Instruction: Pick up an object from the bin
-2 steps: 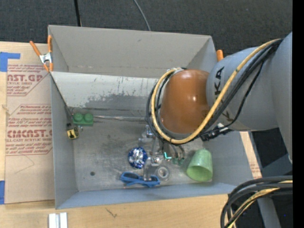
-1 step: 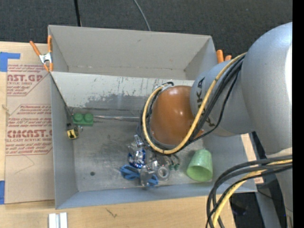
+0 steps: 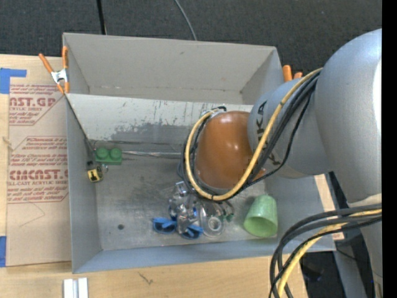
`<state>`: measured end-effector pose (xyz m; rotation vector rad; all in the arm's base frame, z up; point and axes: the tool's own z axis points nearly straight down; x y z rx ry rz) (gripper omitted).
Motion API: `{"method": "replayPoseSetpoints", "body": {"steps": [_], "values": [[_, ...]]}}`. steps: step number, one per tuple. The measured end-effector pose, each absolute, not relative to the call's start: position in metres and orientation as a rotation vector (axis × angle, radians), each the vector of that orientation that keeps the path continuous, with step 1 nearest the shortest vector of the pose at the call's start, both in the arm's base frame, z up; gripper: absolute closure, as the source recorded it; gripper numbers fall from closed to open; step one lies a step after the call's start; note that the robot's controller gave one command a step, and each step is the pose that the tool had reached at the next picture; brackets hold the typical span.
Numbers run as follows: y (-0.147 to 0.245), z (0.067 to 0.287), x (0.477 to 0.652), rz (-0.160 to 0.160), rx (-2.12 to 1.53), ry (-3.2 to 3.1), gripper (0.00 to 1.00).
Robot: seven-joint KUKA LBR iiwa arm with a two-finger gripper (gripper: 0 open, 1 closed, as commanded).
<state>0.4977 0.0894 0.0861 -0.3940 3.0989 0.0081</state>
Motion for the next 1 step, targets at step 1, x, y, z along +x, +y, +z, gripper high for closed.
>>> {"method": "replayPoseSetpoints", "body": {"steps": [1], "values": [[0.0790,0.2447,0.5141,0.000,-0.390,3.107,1.00]]}}
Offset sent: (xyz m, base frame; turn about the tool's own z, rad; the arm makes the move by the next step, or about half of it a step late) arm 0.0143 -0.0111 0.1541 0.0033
